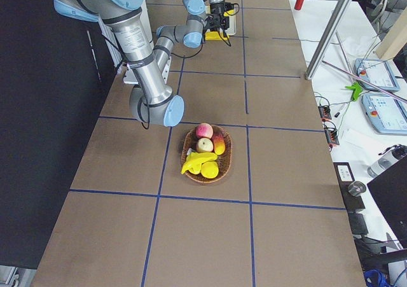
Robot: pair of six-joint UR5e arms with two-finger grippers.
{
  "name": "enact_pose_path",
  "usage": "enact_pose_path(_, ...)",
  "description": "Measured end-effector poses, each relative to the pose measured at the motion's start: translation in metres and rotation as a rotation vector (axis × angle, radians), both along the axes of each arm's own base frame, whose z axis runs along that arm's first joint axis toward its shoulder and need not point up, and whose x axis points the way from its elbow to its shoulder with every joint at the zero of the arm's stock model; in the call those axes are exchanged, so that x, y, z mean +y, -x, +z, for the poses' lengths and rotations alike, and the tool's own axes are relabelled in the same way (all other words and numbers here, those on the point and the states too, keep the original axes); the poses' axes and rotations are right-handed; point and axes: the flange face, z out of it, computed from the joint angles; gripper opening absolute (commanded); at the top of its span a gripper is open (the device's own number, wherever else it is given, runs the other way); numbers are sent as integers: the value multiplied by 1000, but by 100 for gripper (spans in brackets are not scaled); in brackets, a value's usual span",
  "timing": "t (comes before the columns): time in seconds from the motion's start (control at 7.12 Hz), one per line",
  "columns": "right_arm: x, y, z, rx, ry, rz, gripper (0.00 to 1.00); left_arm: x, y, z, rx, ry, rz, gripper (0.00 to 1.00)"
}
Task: Transfer all bananas from basket to plate
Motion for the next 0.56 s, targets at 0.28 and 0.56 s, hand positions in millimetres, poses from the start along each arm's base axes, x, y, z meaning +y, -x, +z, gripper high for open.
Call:
enact_pose_path(0.28, -1, 0, 0, -2, 2, 2, 99, 0, 0, 2, 1, -2, 0, 0)
enact_pose_path(0.56, -4, -3, 0, -2, 9, 3, 99, 0, 0, 4, -2, 0, -1, 0)
